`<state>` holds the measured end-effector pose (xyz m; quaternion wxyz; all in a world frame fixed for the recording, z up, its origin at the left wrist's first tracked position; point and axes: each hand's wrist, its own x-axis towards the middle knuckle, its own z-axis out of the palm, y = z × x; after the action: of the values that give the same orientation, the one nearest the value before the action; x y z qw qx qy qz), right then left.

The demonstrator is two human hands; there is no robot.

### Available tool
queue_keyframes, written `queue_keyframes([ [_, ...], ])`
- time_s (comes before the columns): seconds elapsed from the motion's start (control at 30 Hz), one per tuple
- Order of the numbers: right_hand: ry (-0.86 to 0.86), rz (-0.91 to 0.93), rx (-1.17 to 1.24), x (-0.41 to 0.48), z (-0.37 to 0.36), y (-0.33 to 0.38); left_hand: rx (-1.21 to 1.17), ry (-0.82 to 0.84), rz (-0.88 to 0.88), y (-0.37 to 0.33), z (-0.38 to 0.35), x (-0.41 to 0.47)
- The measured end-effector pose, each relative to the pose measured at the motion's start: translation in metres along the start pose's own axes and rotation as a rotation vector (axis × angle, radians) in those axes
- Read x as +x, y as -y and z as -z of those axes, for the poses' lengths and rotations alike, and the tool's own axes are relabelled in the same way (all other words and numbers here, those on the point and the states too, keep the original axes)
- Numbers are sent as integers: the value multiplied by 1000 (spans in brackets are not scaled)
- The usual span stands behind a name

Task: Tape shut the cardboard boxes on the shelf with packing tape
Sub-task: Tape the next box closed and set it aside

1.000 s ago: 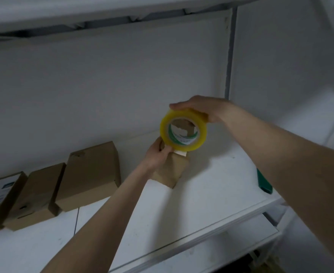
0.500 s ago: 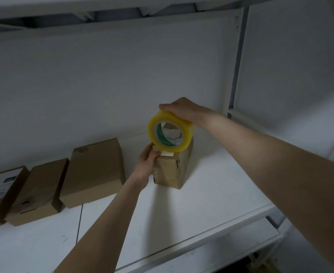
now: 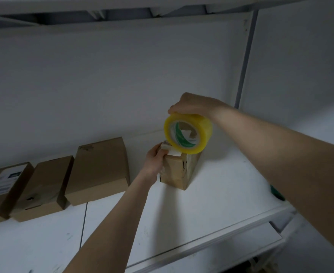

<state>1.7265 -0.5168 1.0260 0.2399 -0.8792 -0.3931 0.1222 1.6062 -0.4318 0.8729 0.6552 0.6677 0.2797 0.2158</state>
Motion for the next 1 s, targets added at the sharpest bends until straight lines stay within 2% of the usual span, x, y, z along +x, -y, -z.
queue_keyframes([
  [0.13, 21, -21, -36, -7, 6, -11, -2, -10, -8, 1, -1, 1],
  [0.3, 52, -71, -232, -31, 26, -27, -25, -4, 9, -1, -1, 3],
  [0.5, 146, -217, -129, -40, -1, -58, 5, -13, 28, 1, -4, 5],
  [0.73, 159, -179, -24, -53, -16, -58, 14, -32, 32, 2, -6, 6],
  [0.8, 149, -167, 38, -61, -18, -59, 47, 0, -19, 3, -6, 4],
  [0.87, 127, -132, 84, -66, -20, -61, 245, 13, -177, 6, -4, 6],
  [0.93, 91, -101, 127, -69, -22, -65, 777, 7, -346, 1, -1, 8],
  [1.0, 76, -70, 159, -67, -23, -68, 1212, 50, -387, -11, -8, 6],
])
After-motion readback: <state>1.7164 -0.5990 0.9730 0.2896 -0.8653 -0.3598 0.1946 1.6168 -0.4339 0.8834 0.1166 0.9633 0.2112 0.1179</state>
